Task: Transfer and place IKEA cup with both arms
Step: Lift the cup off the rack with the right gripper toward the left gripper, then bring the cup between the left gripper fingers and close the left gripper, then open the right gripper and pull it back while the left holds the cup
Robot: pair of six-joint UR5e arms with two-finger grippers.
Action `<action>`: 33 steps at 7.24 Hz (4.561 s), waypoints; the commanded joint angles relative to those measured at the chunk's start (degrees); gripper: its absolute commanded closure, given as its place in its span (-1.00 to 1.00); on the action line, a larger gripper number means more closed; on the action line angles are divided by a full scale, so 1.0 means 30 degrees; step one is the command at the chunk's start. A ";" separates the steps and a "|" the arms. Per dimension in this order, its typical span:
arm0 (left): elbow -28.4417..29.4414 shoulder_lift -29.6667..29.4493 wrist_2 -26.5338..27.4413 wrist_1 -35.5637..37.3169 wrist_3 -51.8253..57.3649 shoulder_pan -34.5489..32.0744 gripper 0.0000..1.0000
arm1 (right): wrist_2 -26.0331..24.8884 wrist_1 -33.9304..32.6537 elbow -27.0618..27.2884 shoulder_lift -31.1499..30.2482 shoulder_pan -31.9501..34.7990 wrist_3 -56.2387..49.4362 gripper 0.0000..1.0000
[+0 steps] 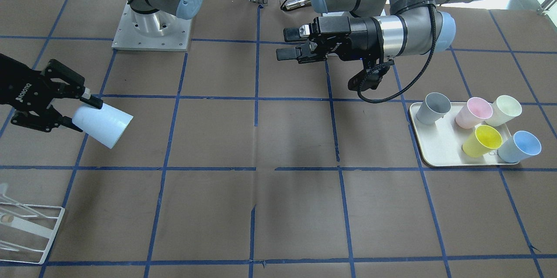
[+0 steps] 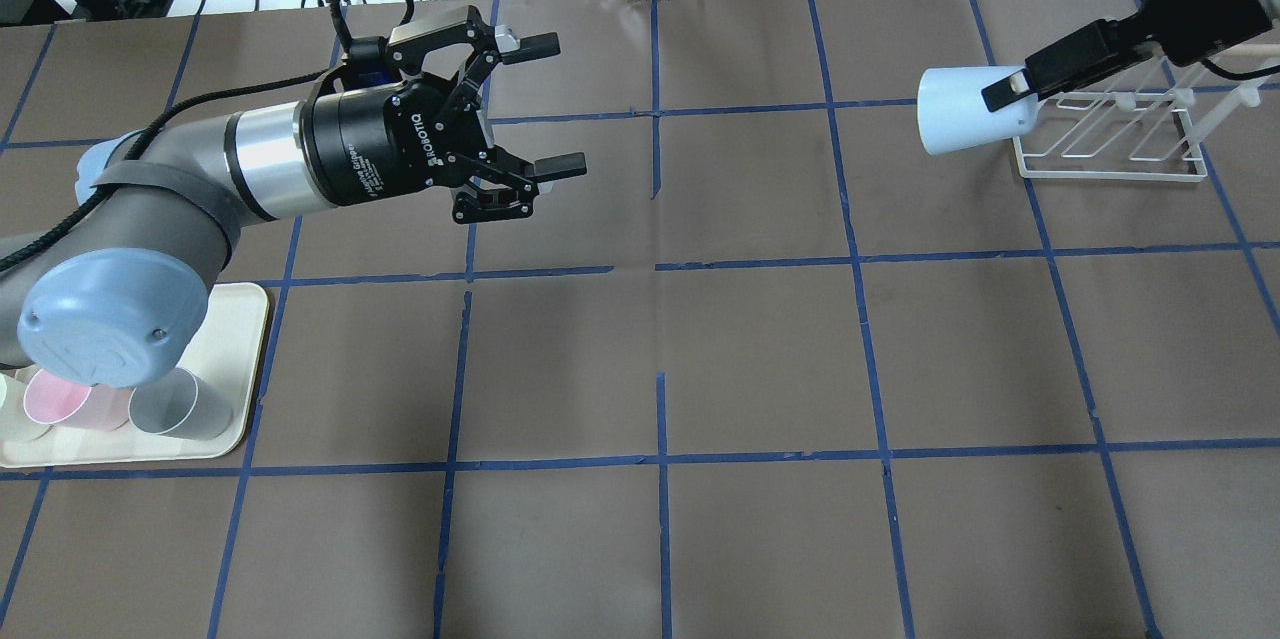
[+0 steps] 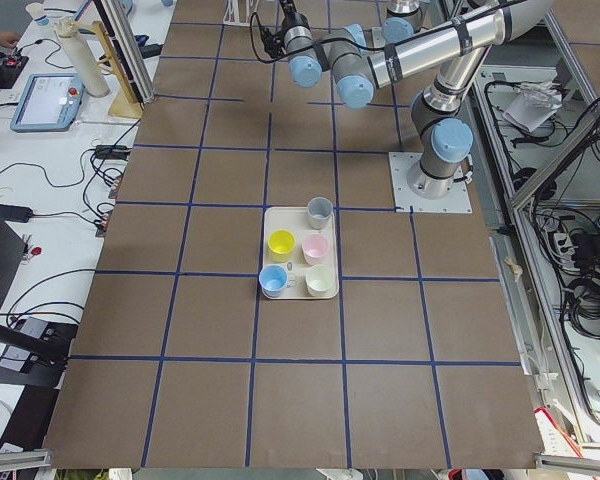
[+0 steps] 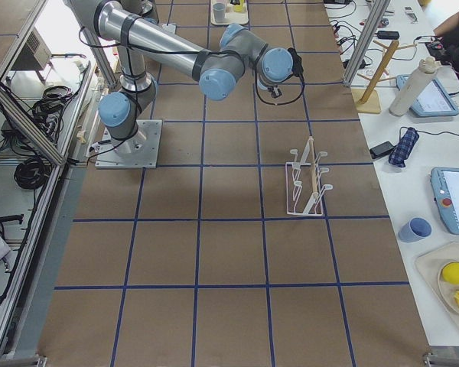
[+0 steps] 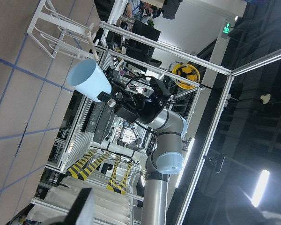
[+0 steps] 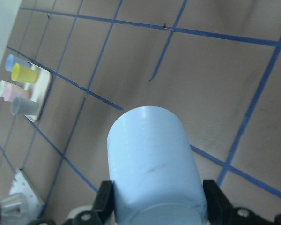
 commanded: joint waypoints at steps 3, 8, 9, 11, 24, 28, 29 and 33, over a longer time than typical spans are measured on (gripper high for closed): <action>-0.0042 -0.0510 -0.0023 0.3367 0.0017 -0.0285 -1.00 | 0.5426 0.8197 0.0011 0.0185 0.2233 0.1733 -0.02; -0.0130 -0.1712 -0.1312 0.3609 0.1277 -0.1487 -1.00 | 0.6866 1.2165 0.0011 -0.0136 0.4547 0.1674 -0.02; -0.0101 -0.1772 -0.1312 0.3754 0.1219 -0.1545 -1.00 | 0.7767 1.2166 0.0011 -0.0253 0.5162 0.1703 -0.03; -0.0101 -0.1802 -0.1370 0.3785 0.1161 -0.1982 -1.00 | 0.8476 1.2107 0.0011 -0.0225 0.6015 0.1703 -0.04; -0.0159 -0.1216 -0.1781 0.3785 0.0281 -0.2307 0.51 | 0.8597 1.1872 0.0040 -0.0136 0.6194 0.1732 -0.16; -0.0159 -0.1069 -0.1781 0.3814 -0.0451 -0.2278 0.59 | 0.8451 1.1903 0.0011 -0.0195 0.6194 0.1879 -1.00; -0.0159 -0.1069 -0.1781 0.3814 -0.0451 -0.2278 0.61 | 0.8479 1.1902 -0.0018 -0.0195 0.6194 0.1908 -1.00; 0.0074 -0.1069 -0.1461 0.3815 -0.1240 -0.1229 0.71 | 0.8334 1.0852 -0.0224 -0.0048 0.6135 0.1937 -1.00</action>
